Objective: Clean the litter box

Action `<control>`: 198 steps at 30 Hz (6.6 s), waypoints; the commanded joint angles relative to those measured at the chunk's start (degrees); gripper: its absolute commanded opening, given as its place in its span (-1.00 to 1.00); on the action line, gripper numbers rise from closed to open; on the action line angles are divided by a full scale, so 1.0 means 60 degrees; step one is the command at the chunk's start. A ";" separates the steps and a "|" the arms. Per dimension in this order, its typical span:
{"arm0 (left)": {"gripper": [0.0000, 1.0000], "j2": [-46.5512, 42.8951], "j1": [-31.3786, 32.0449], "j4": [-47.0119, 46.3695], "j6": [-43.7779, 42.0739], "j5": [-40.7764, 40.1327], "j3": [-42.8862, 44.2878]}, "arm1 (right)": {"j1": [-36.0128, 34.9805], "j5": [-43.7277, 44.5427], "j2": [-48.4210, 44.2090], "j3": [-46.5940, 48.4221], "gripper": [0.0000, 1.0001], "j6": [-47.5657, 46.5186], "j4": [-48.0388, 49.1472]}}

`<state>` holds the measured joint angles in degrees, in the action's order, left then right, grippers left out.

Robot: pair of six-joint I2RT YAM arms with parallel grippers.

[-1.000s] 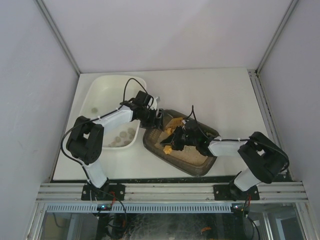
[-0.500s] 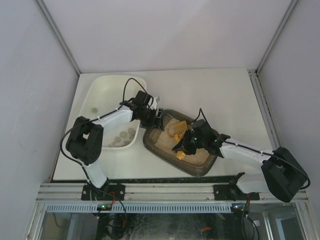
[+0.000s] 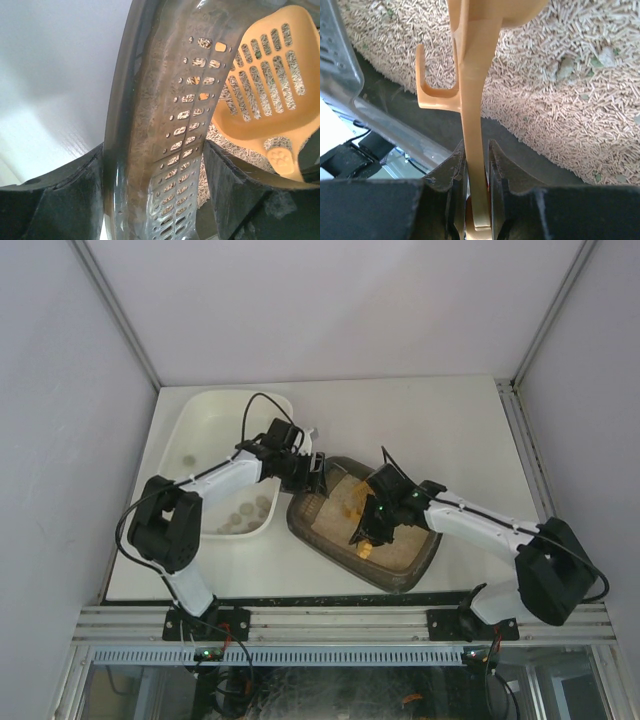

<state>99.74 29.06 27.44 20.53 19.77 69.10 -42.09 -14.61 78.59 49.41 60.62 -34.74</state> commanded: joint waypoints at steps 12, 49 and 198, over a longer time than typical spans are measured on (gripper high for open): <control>0.47 -0.1477 -0.0156 -0.1218 0.0599 0.0352 0.0088 | -0.0268 -0.0897 0.2390 -0.0810 -1.00 0.3008 0.4747; 0.63 0.3682 -0.0637 0.2443 -0.3761 0.5851 0.5329 | 0.0267 0.0313 0.0839 0.0851 -1.00 0.0676 0.0888; -0.20 0.1818 -0.0737 0.5297 -0.5435 0.7794 0.4423 | -0.0603 -0.2003 -0.0859 -0.1716 -1.00 0.2582 0.3034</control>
<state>119.39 22.55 57.32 -13.08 54.54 92.60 -45.87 -22.15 72.99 42.11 74.26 -25.87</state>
